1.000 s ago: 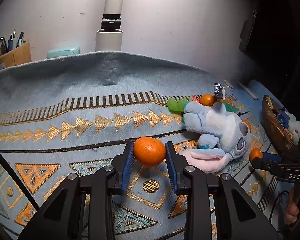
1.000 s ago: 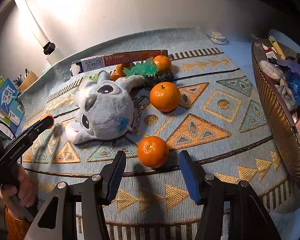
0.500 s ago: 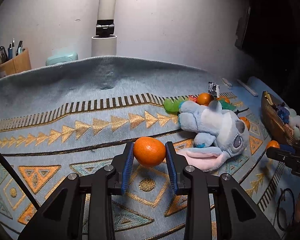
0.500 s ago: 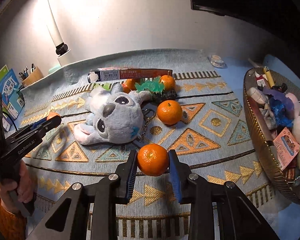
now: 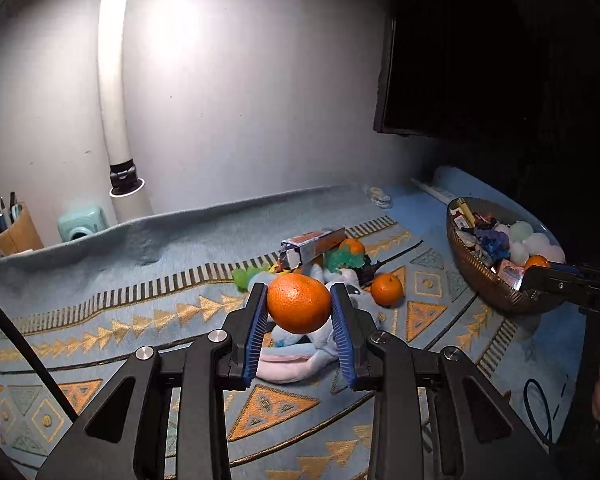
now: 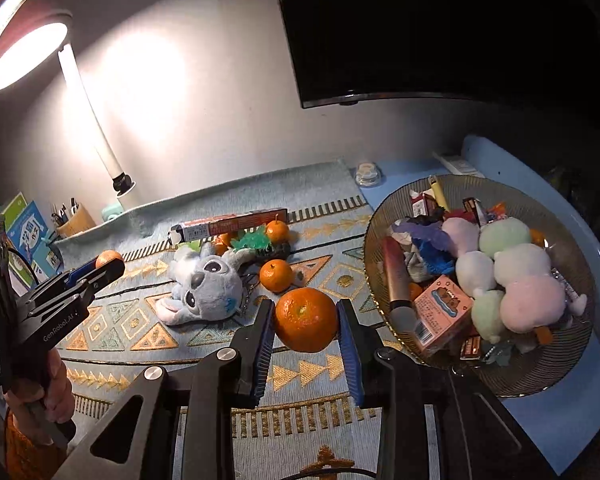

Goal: Organize objects
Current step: 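Carry both oranges over the wicker basket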

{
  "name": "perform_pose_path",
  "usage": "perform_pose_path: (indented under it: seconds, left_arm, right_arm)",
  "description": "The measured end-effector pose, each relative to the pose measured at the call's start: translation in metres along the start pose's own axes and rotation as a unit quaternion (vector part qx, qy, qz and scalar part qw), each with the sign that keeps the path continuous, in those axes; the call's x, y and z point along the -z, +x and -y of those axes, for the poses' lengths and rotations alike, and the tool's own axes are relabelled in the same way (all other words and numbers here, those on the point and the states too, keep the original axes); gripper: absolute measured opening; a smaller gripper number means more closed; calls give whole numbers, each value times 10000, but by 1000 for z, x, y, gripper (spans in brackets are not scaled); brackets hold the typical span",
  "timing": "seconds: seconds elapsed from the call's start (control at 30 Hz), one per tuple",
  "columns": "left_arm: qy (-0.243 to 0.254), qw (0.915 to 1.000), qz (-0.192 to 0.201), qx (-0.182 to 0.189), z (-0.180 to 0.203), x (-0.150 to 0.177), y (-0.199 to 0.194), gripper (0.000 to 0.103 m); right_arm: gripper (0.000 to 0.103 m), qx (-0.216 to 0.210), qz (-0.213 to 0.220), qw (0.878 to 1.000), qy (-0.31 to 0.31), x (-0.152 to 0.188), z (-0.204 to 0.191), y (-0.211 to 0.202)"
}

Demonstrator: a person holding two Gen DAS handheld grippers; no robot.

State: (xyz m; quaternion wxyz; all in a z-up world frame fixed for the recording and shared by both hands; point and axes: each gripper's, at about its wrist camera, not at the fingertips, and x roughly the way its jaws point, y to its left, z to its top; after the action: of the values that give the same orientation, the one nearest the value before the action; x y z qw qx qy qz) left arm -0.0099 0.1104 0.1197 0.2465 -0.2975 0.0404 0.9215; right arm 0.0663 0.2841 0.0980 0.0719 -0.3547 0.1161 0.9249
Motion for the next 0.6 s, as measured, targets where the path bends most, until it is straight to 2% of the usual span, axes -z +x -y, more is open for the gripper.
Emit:
perform_pose_path:
  seconds: [0.13,0.6]
  left_arm:
    - [68,9993,51,355,25,-19,0,28]
    - [742,9911,194,1090,135,-78,38,28]
  right_arm:
    - [30,34,224,9996,164,-6,16,-19]
    - [30,486,811,9937,605,-34,93,-65]
